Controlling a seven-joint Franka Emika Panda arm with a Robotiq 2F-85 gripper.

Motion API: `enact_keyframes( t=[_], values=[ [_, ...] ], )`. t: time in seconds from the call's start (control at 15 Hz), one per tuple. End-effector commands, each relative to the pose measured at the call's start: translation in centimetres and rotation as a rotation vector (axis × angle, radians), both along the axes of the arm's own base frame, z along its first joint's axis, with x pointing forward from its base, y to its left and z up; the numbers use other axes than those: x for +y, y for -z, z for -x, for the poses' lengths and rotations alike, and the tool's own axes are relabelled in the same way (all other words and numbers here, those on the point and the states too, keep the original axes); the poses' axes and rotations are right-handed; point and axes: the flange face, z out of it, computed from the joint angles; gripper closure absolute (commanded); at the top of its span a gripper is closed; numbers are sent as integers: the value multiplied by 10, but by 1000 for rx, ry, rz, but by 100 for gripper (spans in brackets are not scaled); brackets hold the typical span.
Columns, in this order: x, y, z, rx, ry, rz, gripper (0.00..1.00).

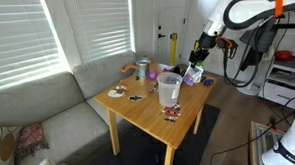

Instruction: Move the packet on the right to the left then place both packets in the clear cup

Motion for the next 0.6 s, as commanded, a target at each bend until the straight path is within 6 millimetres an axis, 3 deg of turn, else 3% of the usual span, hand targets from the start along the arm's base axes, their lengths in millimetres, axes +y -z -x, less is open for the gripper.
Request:
enact_keyframes(
  t=[0.0,0.33,0.53],
  values=[
    [16,-52,12,-45,-30,26,97],
    [54,-112,7,-177,-109,59,97],
    [85,-124,-7,-209,-174,38,97]
  ],
)
